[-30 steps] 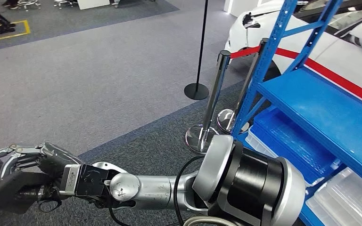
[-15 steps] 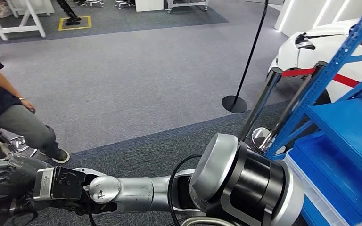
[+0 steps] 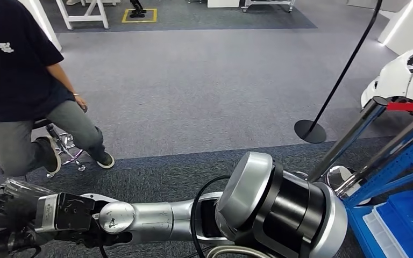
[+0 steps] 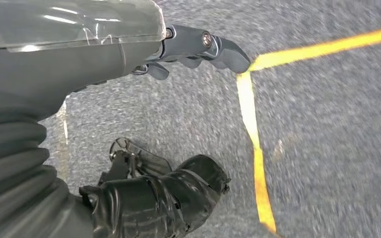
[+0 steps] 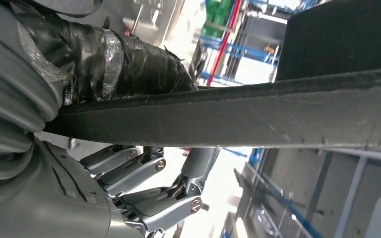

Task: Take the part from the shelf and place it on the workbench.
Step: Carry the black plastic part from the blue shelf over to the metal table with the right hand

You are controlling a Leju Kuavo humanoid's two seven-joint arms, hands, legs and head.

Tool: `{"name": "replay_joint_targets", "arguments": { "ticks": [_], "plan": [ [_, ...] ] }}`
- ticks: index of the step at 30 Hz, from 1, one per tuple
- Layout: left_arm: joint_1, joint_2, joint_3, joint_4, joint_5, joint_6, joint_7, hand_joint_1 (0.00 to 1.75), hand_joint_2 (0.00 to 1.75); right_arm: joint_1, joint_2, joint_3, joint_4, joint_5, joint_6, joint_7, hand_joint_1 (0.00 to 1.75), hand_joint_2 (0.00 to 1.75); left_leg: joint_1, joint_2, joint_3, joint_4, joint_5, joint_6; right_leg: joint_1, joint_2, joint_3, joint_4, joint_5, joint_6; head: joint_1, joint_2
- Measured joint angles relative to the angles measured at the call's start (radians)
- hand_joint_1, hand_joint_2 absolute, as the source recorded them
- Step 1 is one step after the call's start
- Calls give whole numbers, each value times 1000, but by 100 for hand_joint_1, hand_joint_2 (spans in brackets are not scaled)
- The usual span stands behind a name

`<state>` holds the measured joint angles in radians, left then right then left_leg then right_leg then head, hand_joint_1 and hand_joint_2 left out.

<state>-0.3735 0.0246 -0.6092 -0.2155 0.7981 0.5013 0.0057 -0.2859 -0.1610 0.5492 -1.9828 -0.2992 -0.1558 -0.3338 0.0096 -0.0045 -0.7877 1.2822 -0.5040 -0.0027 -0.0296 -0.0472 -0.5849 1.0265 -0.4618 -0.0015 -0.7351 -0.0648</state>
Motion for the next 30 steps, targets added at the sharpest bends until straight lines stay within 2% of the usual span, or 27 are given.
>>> {"name": "replay_joint_targets", "arguments": {
  "ticks": [1, 2, 4, 5, 7, 8, 10, 11, 12, 13, 14, 15, 16, 17, 18, 19, 20, 22, 23, 24, 26, 27, 28, 29, 30],
  "plan": [
    [1, 0, 0, 0, 0, 1, 0, 0, 175, 0, 0, 0, 0, 0, 0, 0, 175, 175, 1, 10, 25, -54, 34, 0, 0, -13, 5, 1, -4, 2, 0, 0],
    [1, 0, 0, 0, 1, 2, 1, 0, 175, -2, 0, 0, 1, -1, 1, 0, 175, 175, -1, 34, 58, -123, 64, 2, 1, -25, 10, 1, -10, 6, 0, 0],
    [-4, -1, 0, 0, 2, 3, 2, 0, 175, -6, 0, 1, 2, -3, 3, 1, 175, 175, -10, 73, 111, -225, 93, 12, 9, -47, 19, 3, -21, 16, 1, 0],
    [-6, -1, 0, 0, 2, 3, 3, 0, 175, -8, 0, 1, 4, -5, 5, 3, 175, 175, -15, 80, 120, -243, 91, 18, 14, -58, 23, 2, -25, 22, 1, 0],
    [-6, -1, 0, 0, 7, 4, 3, 0, 175, -13, 0, 2, 7, -9, 8, 5, 175, 175, -16, 56, 123, -246, 89, 32, 17, -78, 32, -2, -32, 32, 1, 0],
    [-6, -1, 0, 0, 10, 5, 3, 0, 175, -16, 0, 3, 8, -11, 10, 6, 175, 175, -13, 43, 127, -249, 90, 38, 15, -72, 36, 2, -38, 38, 1, 0],
    [-8, -1, 0, 0, 13, 6, 2, 0, 175, -21, 0, 3, 11, -16, 12, 6, 175, 175, -7, 18, 135, -256, 91, 50, 11, -23, 11, 63, -75, 45, 1, 0],
    [-9, -1, 0, 0, 14, 6, 2, 0, 175, -22, 0, 4, 13, -18, 13, 6, 175, 175, -6, 6, 136, -257, 90, 54, 10, 9, -20, 124, -102, 46, 1, 0],
    [-10, -1, 0, 0, 14, 6, 2, 0, 175, -22, 0, 4, 15, -19, 14, 6, 175, 175, -7, -7, 137, -257, 90, 58, 10, 30, -60, 194, -128, 45, 1, 0],
    [-10, -1, 0, 0, 14, 6, 1, 0, 175, -22, 0, 4, 16, -20, 15, 6, 175, 175, -7, -21, 137, -257, 89, 60, 11, 39, -97, 252, -142, 45, 1, 0],
    [-9, -1, 0, 0, 15, 6, 2, 0, 175, -22, 0, 4, 18, -20, 16, 6, 175, 175, -8, -37, 137, -256, 88, 61, 11, 43, -122, 281, -138, 44, 1, 0],
    [-8, -1, 0, 0, 15, 5, 2, 0, 175, -23, 0, 4, 18, -20, 17, 6, 175, 175, -9, -53, 138, -255, 88, 61, 11, 47, -129, 272, -115, 42, 1, 0],
    [-8, -1, 0, 0, 16, 5, 3, 0, 175, -24, 0, 4, 19, -20, 17, 6, 175, 175, -9, -69, 139, -254, 87, 61, 10, 52, -117, 226, -76, 39, 1, 0],
    [-7, -1, 0, 0, 16, 4, 3, 0, 175, -26, 0, 4, 20, -20, 18, 6, 175, 175, -8, -84, 139, -252, 86, 59, 9, 68, -94, 159, -35, 36, 1, 0],
    [-8, -1, 0, 0, 18, 2, 3, 0, 175, -28, 0, 5, 21, -20, 18, 6, 175, 175, -9, -98, 138, -250, 84, 56, 7, 89, -67, 93, -6, 32, 1, 0],
    [-8, -1, 0, 0, 20, 0, 1, 0, 175, -29, 1, 7, 22, -20, 19, 6, 175, 175, -9, -111, 136, -248, 84, 51, 7, 105, -48, 45, 11, 29, 1, 0],
    [-7, 0, 0, 0, 22, -2, -2, 0, 175, -30, 1, 9, 24, -20, 19, 6, 175, 175, -8, -123, 133, -248, 84, 46, 7, 116, -36, 19, 15, 27, 1, 0],
    [-1, 4, 0, 0, 27, -3, -13, 0, 175, -33, 4, 15, 29, -20, 18, 3, 175, 175, -5, -144, 131, -253, 87, 31, 8, 102, -28, 10, 13, 21, 1, 0],
    [3, 6, 0, 0, 29, -2, -17, 0, 175, -35, 7, 18, 31, -19, 17, 1, 175, 175, -6, -136, 129, -251, 86, 26, 7, 91, -24, 5, 14, 16, 1, 0],
    [5, 7, 0, 0, 30, 0, -19, 0, 175, -38, 10, 19, 34, -19, 16, -2, 175, 175, -8, -112, 122, -238, 77, 20, 4, 80, -18, -1, 16, 10, 1, 0],
    [2, 7, 0, 0, 31, 0, -19, 0, 175, -42, 15, 21, 42, -17, 14, -6, 175, 175, -9, -42, 81, -155, 32, 12, 4, 56, -9, -10, 17, 0, 1, 0],
    [-2, 6, 0, 0, 30, -1, -17, 0, 175, -43, 18, 22, 46, -16, 11, -11, 175, 175, -6, -19, 49, -92, 4, 8, 6, 45, -7, -11, 15, -4, 1, 0],
    [-4, 5, 0, 0, 28, -2, -16, 0, 175, -44, 21, 22, 50, -14, 4, -18, 175, 175, -2, -9, 18, -34, -17, 4, 7, 36, -6, -10, 13, -6, 1, 0],
    [-3, 4, 0, 0, 25, -2, -15, 0, 175, -43, 25, 23, 54, -12, -8, -27, 175, 175, 1, -5, 0, 0, -23, 1, 7, 29, -5, -10, 11, -6, 1, 0],
    [0, 3, 0, 0, 21, -2, -15, 0, 175, -38, 28, 23, 59, -11, -25, -36, 175, 175, 3, -3, 0, -1, -12, -2, 6, 22, -3, -9, 8, -5, 3, 0]
  ]
}}
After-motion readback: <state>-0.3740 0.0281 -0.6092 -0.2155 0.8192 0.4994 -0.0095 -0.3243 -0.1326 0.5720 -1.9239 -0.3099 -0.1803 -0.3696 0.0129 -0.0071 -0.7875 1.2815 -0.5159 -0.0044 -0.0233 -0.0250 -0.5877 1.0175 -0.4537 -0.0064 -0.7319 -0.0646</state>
